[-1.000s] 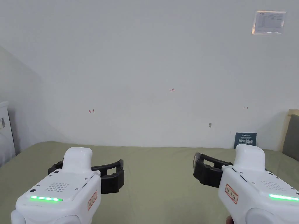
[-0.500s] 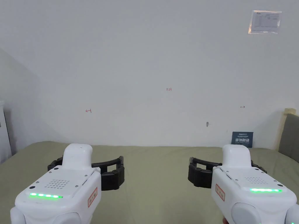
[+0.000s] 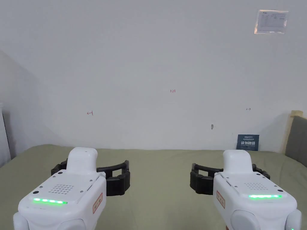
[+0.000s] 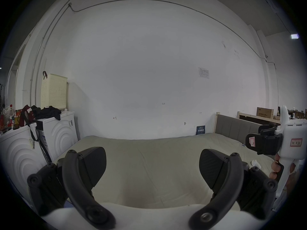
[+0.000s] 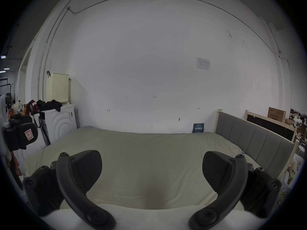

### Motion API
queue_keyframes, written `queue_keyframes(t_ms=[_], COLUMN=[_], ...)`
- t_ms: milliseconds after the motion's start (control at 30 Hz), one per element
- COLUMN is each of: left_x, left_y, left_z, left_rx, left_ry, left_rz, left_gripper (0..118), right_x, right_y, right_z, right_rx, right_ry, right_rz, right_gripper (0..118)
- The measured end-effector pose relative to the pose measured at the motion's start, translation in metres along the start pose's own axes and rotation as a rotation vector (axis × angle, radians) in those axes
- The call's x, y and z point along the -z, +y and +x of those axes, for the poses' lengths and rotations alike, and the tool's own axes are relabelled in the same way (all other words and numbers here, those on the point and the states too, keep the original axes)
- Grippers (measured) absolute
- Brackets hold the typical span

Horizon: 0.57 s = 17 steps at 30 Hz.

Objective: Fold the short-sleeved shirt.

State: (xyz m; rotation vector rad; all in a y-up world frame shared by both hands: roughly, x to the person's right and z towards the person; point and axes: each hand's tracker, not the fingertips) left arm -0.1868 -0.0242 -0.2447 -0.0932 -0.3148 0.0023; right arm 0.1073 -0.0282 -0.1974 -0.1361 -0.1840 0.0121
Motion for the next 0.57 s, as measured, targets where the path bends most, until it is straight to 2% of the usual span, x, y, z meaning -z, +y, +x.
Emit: queue_keyframes(t_ms=[567], left_x=[0.0000], left_y=[-0.0026], left_z=[0.0018], left_rx=[-0.005], left_ry=[-0.005], left_rz=[-0.003], left_gripper=[114], right_x=[-0.0001], right_y=[-0.0015], right_z=[0.0005], right_rx=[0.012], right_ry=[0.006], right_rz=[-0.005], right_gripper=[118])
